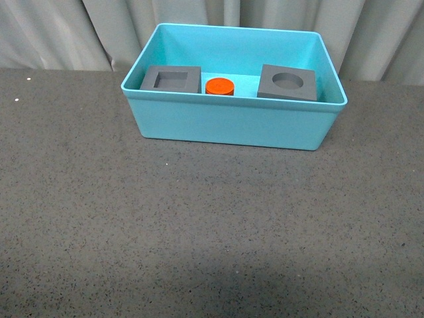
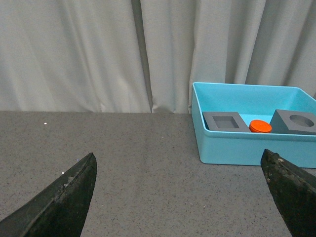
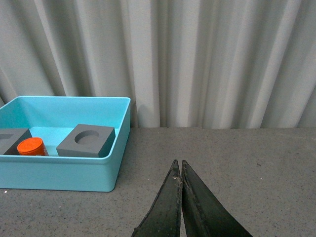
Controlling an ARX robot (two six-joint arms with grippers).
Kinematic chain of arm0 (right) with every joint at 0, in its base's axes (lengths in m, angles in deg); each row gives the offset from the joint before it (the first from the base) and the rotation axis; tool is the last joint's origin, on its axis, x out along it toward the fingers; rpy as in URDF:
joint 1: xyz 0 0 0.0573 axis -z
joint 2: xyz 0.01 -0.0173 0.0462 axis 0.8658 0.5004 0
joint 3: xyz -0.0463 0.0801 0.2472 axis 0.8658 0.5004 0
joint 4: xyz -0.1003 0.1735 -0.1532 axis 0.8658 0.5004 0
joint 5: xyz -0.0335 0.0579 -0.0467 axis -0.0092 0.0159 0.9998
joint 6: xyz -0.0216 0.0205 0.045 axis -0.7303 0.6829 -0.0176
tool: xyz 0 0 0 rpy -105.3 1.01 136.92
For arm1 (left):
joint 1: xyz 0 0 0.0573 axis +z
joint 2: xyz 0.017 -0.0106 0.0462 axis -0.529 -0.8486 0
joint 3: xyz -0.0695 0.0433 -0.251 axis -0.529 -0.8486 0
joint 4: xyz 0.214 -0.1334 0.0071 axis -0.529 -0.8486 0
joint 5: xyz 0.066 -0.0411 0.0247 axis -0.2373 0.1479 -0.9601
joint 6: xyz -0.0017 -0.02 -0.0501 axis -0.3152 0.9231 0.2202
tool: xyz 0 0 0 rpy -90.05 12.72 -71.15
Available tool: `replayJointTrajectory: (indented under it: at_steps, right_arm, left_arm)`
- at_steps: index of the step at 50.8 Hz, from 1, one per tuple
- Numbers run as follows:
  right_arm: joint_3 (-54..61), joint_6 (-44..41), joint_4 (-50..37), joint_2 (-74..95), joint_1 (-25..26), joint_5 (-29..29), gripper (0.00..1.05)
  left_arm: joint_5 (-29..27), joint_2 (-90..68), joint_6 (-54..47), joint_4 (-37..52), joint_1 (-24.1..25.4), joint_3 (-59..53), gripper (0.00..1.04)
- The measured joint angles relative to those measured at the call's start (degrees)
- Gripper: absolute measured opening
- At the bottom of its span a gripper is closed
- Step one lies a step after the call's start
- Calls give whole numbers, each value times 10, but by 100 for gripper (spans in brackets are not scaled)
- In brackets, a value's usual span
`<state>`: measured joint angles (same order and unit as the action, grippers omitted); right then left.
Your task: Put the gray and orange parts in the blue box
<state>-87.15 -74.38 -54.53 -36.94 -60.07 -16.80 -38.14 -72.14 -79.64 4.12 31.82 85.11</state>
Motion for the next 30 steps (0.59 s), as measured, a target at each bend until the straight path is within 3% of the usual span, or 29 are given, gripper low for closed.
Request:
replayJointTrajectory:
  at_steps: [30]
  right_arm:
    - [0, 0, 168, -176, 0, 0, 0]
  left_arm:
    - [0, 0, 0, 0, 0, 0, 98]
